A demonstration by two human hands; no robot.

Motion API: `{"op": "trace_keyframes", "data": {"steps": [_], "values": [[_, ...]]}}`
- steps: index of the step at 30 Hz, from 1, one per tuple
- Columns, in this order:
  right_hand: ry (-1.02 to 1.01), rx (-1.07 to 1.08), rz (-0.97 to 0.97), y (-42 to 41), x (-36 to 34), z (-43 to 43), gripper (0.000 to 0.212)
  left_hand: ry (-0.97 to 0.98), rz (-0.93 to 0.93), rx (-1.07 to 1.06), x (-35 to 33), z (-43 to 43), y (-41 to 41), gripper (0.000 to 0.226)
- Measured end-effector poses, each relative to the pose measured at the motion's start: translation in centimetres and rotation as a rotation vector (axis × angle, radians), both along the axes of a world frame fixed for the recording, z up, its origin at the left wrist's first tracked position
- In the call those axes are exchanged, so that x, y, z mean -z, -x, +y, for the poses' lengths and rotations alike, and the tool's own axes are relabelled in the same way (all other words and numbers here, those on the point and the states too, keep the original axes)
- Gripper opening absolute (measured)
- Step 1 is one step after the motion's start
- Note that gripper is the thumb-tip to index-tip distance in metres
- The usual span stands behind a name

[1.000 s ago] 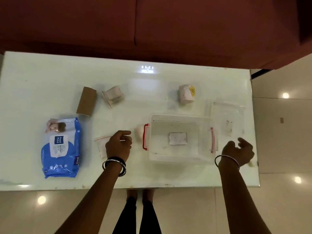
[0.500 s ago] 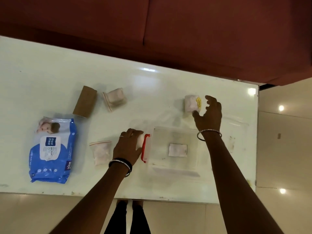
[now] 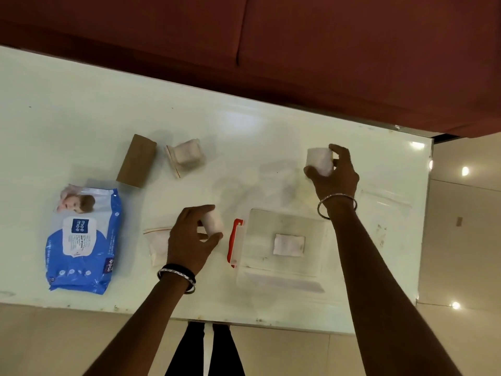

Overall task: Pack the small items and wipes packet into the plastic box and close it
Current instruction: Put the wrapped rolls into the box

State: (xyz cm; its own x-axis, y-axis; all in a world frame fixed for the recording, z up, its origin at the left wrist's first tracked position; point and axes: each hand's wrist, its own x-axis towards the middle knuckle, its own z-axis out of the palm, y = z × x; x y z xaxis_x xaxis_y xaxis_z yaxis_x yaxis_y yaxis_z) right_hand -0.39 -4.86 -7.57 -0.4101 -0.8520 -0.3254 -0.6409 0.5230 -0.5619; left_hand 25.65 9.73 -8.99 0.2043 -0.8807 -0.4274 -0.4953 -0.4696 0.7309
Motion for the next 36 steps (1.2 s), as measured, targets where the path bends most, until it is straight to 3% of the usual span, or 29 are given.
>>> {"op": "trace_keyframes", "data": {"steps": [5,10,17,26,36], "values": [[0.25,0.201,-0.311,-1.6,-5.9,5.6,0.071,-0.033,0.075,-0.106,-2.2,0.3,-0.3,0.062],[0.144,0.318,-0.489,-2.8,-6.9,13.3,0.063,-0.038,0.18,-0.17,-3.6,0.8,-0.3,0.062],[-0.219,0.278,-0.446,-5.8,-2.5,16.8,0.058,-0.083,0.32,-0.168,-4.1,1.1,0.2,0.064],[-0.2,0.217,-0.338,-8.7,1.8,14.2,0.069,-0.097,0.459,-0.107,-4.9,2.3,0.5,0.062],[-0.247,0.237,-0.424,-7.6,1.8,13.8,0.069,-0.092,0.453,-0.081,-5.1,2.7,0.3,0.063]]}}
